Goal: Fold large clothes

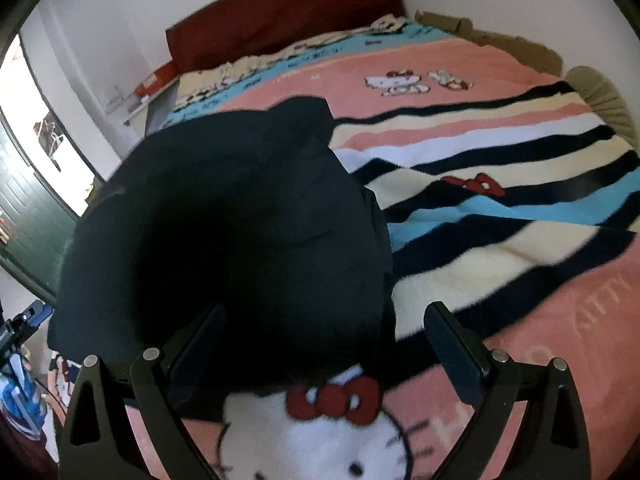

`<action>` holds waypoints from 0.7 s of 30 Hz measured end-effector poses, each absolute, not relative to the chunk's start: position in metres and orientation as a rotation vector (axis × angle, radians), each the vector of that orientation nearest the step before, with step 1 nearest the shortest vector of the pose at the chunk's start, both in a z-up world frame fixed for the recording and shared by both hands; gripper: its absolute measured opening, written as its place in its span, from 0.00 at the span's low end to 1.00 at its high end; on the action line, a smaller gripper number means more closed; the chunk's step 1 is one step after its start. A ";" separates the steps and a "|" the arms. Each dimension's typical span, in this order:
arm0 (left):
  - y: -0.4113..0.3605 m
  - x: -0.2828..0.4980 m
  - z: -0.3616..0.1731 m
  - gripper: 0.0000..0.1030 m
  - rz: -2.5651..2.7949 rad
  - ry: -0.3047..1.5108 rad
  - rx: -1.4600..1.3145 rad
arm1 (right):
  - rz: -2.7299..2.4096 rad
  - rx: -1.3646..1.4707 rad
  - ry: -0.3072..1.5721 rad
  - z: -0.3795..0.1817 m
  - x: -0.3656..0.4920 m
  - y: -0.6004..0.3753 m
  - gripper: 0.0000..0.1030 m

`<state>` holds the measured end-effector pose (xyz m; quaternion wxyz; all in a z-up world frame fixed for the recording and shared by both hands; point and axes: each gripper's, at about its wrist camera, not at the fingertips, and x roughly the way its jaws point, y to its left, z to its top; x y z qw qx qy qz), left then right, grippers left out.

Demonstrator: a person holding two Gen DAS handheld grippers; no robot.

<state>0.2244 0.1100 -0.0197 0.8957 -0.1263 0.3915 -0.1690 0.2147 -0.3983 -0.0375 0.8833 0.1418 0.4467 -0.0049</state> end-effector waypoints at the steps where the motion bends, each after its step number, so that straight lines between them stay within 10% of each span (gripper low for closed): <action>1: 0.108 0.216 -0.015 0.57 -0.336 0.797 -0.251 | -0.016 0.281 0.921 -0.031 0.207 -0.393 0.95; 21: 0.030 0.057 0.030 0.59 -0.054 0.640 -0.026 | 0.083 0.024 0.767 0.014 0.080 -0.290 0.99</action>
